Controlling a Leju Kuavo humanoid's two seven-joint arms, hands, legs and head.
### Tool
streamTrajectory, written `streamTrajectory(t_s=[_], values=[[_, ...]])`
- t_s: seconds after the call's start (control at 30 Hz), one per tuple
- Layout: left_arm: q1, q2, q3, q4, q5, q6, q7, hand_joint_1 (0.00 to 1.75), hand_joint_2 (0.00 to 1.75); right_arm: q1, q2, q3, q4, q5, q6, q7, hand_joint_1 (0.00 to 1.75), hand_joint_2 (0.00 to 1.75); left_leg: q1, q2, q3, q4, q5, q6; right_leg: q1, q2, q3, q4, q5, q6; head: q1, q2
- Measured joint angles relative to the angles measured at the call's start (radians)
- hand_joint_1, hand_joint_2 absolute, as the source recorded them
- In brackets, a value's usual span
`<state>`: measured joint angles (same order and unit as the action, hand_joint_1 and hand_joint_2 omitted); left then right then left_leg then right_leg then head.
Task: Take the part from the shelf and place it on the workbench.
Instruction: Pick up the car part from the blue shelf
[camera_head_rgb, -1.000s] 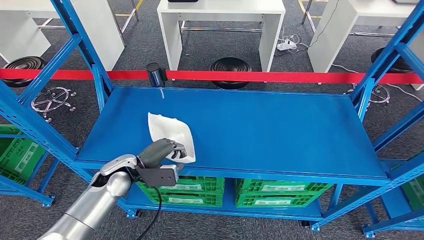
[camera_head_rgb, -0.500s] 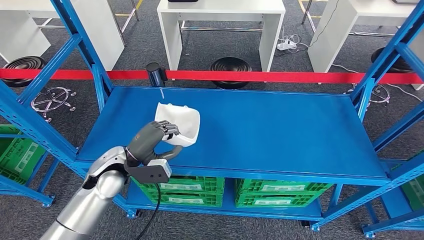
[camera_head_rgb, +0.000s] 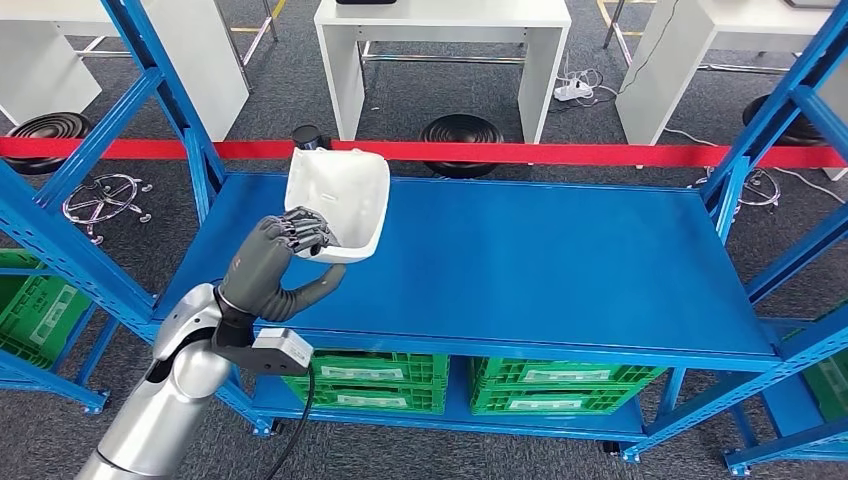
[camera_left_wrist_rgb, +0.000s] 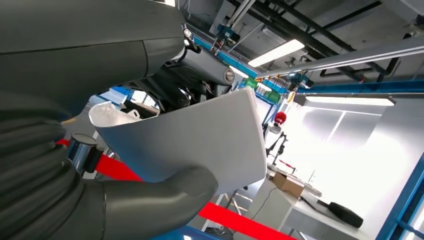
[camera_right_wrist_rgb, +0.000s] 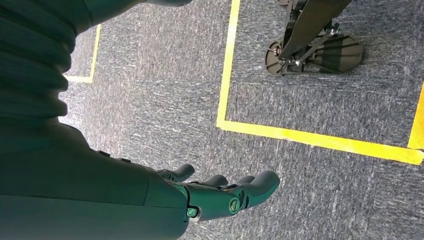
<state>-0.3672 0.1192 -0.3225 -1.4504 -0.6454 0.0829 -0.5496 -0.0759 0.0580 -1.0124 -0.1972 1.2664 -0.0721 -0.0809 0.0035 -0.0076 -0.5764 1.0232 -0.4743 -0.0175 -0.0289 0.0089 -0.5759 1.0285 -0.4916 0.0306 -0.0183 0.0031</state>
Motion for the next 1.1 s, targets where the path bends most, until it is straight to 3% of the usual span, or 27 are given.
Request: streamTrajectory(t_s=[0.33, 0.77, 0.93, 1.1], values=[[0.000, -0.007, 0.006, -0.002, 0.054, 0.000, -0.017, 1.75, 1.75, -0.001, 0.000, 0.000, 0.000, 0.002, 0.005, 0.001, 0.00, 1.75, 0.000, 0.000, 0.000, 0.000, 0.000, 0.000, 0.000, 0.000, 0.000, 0.000, 0.000, 0.000, 0.000, 0.000], [0.016, -0.031, 0.006, -0.002, 0.267, -0.126, -0.075, 1.75, 1.75, -0.010, 0.000, 0.000, 0.000, 0.002, 0.018, -0.019, 0.00, 1.75, 0.000, 0.000, 0.000, 0.000, 0.000, 0.000, 0.000, 0.000, 0.000, 0.000, 0.000, 0.000, 0.000, 0.000], [0.042, -0.049, 0.004, -0.017, 0.379, -0.186, -0.117, 1.75, 1.75, -0.011, 0.000, 0.011, 0.000, 0.024, -0.041, -0.051, 0.00, 1.75, 0.000, 0.000, 0.000, 0.000, -0.001, 0.000, 0.000, 0.000, 0.000, 0.000, 0.000, 0.000, 0.000, 0.000], [0.066, -0.076, -0.006, -0.052, 0.402, -0.120, -0.146, 1.75, 1.75, -0.011, 0.000, 0.014, 0.000, 0.000, -0.121, -0.109, 0.00, 1.75, 0.000, 0.000, 0.000, 0.000, -0.001, 0.001, 0.000, 0.000, 0.000, 0.000, -0.001, 0.000, 0.000, 0.000]])
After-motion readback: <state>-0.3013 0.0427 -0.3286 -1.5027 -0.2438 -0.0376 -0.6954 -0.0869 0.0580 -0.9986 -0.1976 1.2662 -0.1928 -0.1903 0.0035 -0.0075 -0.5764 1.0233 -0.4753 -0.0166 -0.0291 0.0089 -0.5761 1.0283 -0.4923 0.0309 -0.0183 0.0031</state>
